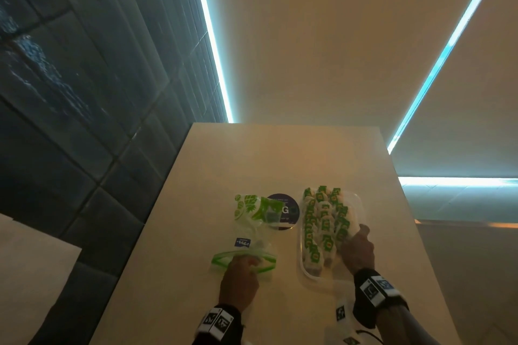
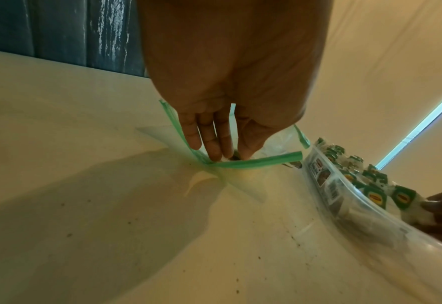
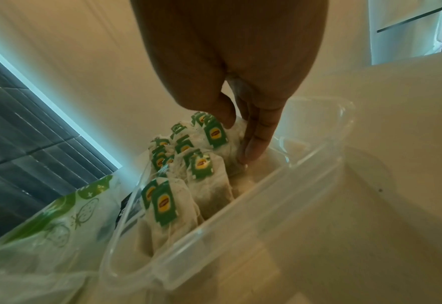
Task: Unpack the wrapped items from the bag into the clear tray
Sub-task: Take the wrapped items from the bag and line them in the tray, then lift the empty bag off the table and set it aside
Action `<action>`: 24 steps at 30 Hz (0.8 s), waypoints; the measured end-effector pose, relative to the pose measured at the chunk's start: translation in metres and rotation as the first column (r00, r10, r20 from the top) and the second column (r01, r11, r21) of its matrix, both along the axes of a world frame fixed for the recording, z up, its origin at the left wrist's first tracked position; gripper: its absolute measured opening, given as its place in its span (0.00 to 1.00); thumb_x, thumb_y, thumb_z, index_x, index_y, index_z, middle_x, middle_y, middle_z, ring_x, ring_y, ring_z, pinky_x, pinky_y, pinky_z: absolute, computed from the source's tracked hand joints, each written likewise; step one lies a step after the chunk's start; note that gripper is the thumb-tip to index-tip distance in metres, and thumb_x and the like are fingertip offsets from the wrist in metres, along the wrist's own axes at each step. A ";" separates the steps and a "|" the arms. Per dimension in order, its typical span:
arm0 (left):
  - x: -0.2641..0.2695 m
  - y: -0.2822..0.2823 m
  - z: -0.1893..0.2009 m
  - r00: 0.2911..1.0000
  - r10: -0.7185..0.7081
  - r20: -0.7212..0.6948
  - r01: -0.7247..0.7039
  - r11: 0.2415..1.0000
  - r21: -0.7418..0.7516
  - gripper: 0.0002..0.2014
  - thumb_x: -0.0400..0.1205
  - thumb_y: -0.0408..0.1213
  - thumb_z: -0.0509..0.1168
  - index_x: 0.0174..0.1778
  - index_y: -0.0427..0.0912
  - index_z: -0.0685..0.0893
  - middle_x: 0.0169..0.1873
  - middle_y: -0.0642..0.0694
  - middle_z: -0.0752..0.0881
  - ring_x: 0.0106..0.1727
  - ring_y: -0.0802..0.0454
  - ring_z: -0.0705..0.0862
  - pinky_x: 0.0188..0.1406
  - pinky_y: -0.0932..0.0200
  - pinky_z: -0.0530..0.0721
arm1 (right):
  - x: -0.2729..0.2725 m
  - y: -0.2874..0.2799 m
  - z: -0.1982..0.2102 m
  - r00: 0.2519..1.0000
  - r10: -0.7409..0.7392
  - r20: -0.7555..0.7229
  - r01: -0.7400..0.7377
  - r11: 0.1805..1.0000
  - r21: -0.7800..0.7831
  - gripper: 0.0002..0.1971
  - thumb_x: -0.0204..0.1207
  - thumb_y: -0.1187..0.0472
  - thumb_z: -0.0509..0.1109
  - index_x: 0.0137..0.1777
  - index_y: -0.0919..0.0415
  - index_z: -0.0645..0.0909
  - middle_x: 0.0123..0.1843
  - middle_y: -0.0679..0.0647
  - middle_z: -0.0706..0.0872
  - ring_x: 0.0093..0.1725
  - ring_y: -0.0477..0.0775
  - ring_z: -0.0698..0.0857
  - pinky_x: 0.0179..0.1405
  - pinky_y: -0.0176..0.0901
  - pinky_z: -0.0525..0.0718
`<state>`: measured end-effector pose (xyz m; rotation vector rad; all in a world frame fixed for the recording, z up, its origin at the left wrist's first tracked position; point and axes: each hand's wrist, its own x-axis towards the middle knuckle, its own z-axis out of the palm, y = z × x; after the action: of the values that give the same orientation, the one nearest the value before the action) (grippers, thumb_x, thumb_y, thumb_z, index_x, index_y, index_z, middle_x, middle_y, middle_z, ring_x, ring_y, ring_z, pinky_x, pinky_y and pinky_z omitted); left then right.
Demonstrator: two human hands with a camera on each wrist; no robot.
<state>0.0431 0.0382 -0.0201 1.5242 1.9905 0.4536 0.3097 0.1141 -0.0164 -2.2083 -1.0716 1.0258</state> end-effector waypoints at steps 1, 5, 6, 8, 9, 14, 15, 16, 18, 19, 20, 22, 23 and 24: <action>0.001 0.000 -0.001 1.000 0.010 0.007 -0.010 1.000 -0.004 0.13 0.81 0.31 0.59 0.54 0.52 0.84 0.57 0.51 0.82 0.62 0.52 0.80 0.62 0.62 0.75 | 0.000 -0.001 0.002 0.999 -0.020 -0.030 0.021 0.999 0.028 0.34 0.75 0.59 0.73 0.75 0.56 0.57 0.56 0.70 0.85 0.52 0.72 0.86 0.52 0.70 0.86; 0.004 0.001 -0.010 0.998 -0.031 -0.060 0.030 0.999 -0.018 0.13 0.86 0.37 0.55 0.56 0.50 0.84 0.58 0.48 0.83 0.63 0.49 0.80 0.63 0.58 0.75 | -0.031 -0.017 0.025 0.986 0.133 0.098 -0.158 0.930 0.332 0.25 0.79 0.63 0.66 0.75 0.52 0.64 0.67 0.58 0.80 0.59 0.59 0.84 0.58 0.60 0.86; 0.005 0.002 -0.009 0.996 -0.027 -0.090 0.024 0.999 -0.026 0.12 0.85 0.36 0.57 0.55 0.49 0.85 0.56 0.48 0.84 0.62 0.49 0.81 0.62 0.58 0.75 | -0.050 -0.024 0.031 0.936 0.303 0.182 -0.350 0.862 0.366 0.25 0.79 0.60 0.69 0.75 0.53 0.67 0.70 0.49 0.76 0.63 0.53 0.80 0.62 0.51 0.83; 0.009 0.010 -0.011 0.990 -0.032 -0.136 0.028 0.999 -0.029 0.06 0.77 0.32 0.68 0.46 0.46 0.87 0.46 0.46 0.88 0.52 0.46 0.86 0.53 0.56 0.83 | -0.090 -0.034 0.038 0.726 0.628 0.280 -0.687 0.673 0.274 0.30 0.76 0.49 0.72 0.76 0.51 0.68 0.67 0.39 0.67 0.62 0.46 0.78 0.60 0.41 0.82; 0.011 0.013 -0.009 0.988 -0.087 -0.123 0.075 0.992 -0.101 0.05 0.71 0.31 0.73 0.39 0.45 0.87 0.39 0.46 0.89 0.43 0.45 0.89 0.45 0.55 0.86 | -0.105 -0.035 0.035 0.633 0.714 0.298 -0.773 0.602 0.199 0.29 0.76 0.46 0.71 0.75 0.49 0.68 0.68 0.38 0.67 0.60 0.47 0.79 0.57 0.42 0.84; 0.009 0.032 -0.028 0.891 -0.298 -0.342 0.269 0.954 -0.128 0.26 0.78 0.47 0.52 0.69 0.45 0.80 0.65 0.39 0.84 0.68 0.36 0.81 0.72 0.41 0.74 | -0.121 -0.018 0.017 0.477 0.799 0.367 -0.862 0.506 0.017 0.09 0.80 0.64 0.60 0.53 0.53 0.79 0.53 0.51 0.79 0.46 0.54 0.82 0.44 0.53 0.86; 0.009 0.036 -0.029 0.864 -0.335 -0.375 0.294 0.942 -0.163 0.28 0.80 0.48 0.50 0.77 0.46 0.72 0.72 0.39 0.78 0.74 0.37 0.75 0.77 0.41 0.68 | -0.119 -0.016 0.020 0.464 0.801 0.377 -0.868 0.497 0.013 0.10 0.79 0.66 0.59 0.51 0.54 0.79 0.51 0.52 0.80 0.46 0.55 0.82 0.44 0.53 0.85; 0.010 0.038 -0.024 0.837 -0.373 -0.399 0.315 0.926 -0.207 0.28 0.82 0.47 0.51 0.81 0.47 0.66 0.76 0.40 0.74 0.76 0.38 0.72 0.78 0.43 0.65 | -0.118 -0.015 0.021 0.455 0.798 0.395 -0.870 0.492 0.009 0.11 0.78 0.68 0.58 0.50 0.56 0.80 0.50 0.53 0.81 0.46 0.57 0.82 0.42 0.51 0.84; 0.012 0.041 -0.021 0.798 -0.428 -0.424 0.364 0.903 -0.227 0.26 0.85 0.44 0.50 0.81 0.50 0.63 0.77 0.41 0.72 0.76 0.39 0.72 0.77 0.44 0.66 | -0.115 -0.014 0.023 0.470 0.788 0.398 -0.863 0.505 0.020 0.13 0.76 0.71 0.57 0.50 0.59 0.82 0.48 0.56 0.83 0.47 0.59 0.83 0.38 0.47 0.76; 0.012 0.042 -0.022 0.772 -0.462 -0.436 0.393 0.887 -0.243 0.25 0.85 0.43 0.50 0.80 0.51 0.64 0.77 0.41 0.72 0.75 0.39 0.73 0.76 0.43 0.67 | -0.113 -0.013 0.024 0.473 0.787 0.395 -0.860 0.511 0.012 0.13 0.75 0.72 0.57 0.49 0.60 0.82 0.47 0.57 0.84 0.47 0.59 0.83 0.37 0.45 0.73; 0.011 0.042 -0.022 0.755 -0.484 -0.442 0.414 0.875 -0.251 0.23 0.85 0.44 0.50 0.79 0.52 0.67 0.75 0.41 0.75 0.73 0.39 0.75 0.74 0.43 0.70 | -0.112 -0.013 0.023 0.480 0.783 0.396 -0.855 0.518 0.012 0.14 0.76 0.71 0.57 0.49 0.61 0.83 0.47 0.58 0.85 0.46 0.59 0.83 0.37 0.45 0.71; 0.009 0.044 -0.029 0.786 -0.463 -0.410 0.400 0.886 -0.235 0.21 0.85 0.47 0.50 0.75 0.54 0.72 0.70 0.45 0.80 0.69 0.43 0.79 0.71 0.47 0.74 | -0.108 -0.015 0.018 0.524 0.764 0.377 -0.834 0.550 0.047 0.13 0.77 0.69 0.58 0.48 0.59 0.84 0.45 0.57 0.87 0.45 0.59 0.85 0.37 0.46 0.75; 0.009 0.044 -0.030 0.811 -0.437 -0.389 0.372 0.898 -0.234 0.21 0.85 0.47 0.51 0.74 0.54 0.74 0.70 0.46 0.81 0.69 0.44 0.79 0.71 0.50 0.75 | -0.107 -0.015 0.017 0.559 0.747 0.360 -0.814 0.578 0.062 0.12 0.78 0.68 0.58 0.47 0.58 0.84 0.44 0.56 0.88 0.43 0.59 0.85 0.37 0.48 0.77; 0.009 0.044 -0.028 0.832 -0.414 -0.370 0.350 0.908 -0.229 0.21 0.85 0.48 0.51 0.74 0.54 0.74 0.70 0.47 0.80 0.69 0.45 0.79 0.71 0.52 0.75 | -0.107 -0.015 0.015 0.597 0.729 0.335 -0.789 0.608 0.083 0.12 0.78 0.66 0.59 0.45 0.58 0.84 0.43 0.56 0.88 0.41 0.57 0.86 0.37 0.47 0.78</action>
<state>0.0520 0.0820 -0.0478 1.9817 1.8803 -0.2038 0.2028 0.0988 -0.0016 -1.6991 -2.2800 0.8382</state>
